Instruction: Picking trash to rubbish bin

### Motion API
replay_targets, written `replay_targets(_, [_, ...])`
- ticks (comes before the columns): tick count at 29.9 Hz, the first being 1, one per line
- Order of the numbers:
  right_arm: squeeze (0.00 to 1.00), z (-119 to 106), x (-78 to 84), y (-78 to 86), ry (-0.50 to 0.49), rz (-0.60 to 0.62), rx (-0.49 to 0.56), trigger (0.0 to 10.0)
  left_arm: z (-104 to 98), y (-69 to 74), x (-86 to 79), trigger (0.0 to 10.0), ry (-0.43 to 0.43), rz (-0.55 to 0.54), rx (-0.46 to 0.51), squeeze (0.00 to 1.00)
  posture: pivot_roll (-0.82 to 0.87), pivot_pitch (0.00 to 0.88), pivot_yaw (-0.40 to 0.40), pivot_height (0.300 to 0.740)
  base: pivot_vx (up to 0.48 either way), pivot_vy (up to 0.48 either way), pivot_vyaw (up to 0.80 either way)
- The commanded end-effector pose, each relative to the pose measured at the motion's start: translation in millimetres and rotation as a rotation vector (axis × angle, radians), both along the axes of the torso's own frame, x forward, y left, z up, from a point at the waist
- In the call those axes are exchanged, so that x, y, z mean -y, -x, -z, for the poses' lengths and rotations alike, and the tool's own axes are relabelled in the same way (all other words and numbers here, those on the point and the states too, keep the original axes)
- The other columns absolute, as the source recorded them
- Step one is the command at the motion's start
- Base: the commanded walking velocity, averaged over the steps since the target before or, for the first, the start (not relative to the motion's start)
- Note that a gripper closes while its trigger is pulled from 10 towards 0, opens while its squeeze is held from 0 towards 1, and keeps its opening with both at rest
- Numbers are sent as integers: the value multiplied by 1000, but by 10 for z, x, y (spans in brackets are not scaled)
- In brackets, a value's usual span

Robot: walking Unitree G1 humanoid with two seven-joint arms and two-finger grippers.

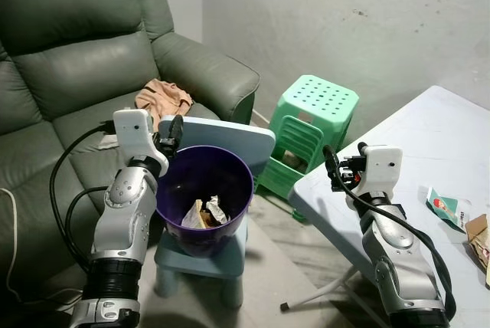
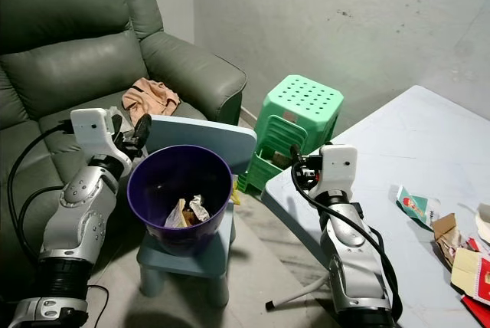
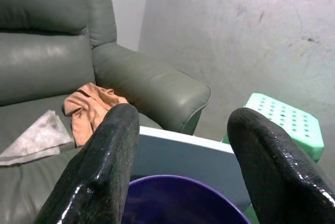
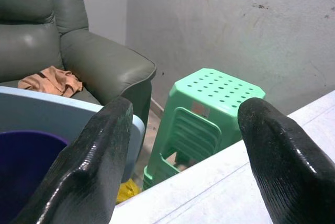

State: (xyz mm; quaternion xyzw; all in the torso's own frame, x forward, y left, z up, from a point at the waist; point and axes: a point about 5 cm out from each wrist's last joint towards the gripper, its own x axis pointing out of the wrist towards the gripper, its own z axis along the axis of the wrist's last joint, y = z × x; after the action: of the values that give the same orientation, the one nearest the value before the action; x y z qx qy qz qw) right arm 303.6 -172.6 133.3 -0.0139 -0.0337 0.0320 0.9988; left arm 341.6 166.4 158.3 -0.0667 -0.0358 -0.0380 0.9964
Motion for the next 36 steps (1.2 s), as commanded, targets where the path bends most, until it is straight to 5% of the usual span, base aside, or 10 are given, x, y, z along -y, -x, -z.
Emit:
replay_targets(1, [0,-25,36,14,7,21,8,10000,-38,-19,41,10000,-10,26,10,0,-76,1,-59,740,0,0,-700])
replay_targets(15, [0,-20,14,8,8,24,6,10000,-44,-20,81,10000,-2,67,1,0,-73,12,-61,740,0,-206,-692])
replay_targets(36, [0,-6,31,35,17,32,-6,10000,-24,-21,63,10000,51,33,-24,0,-78,30,-70,740,0,0,-682])
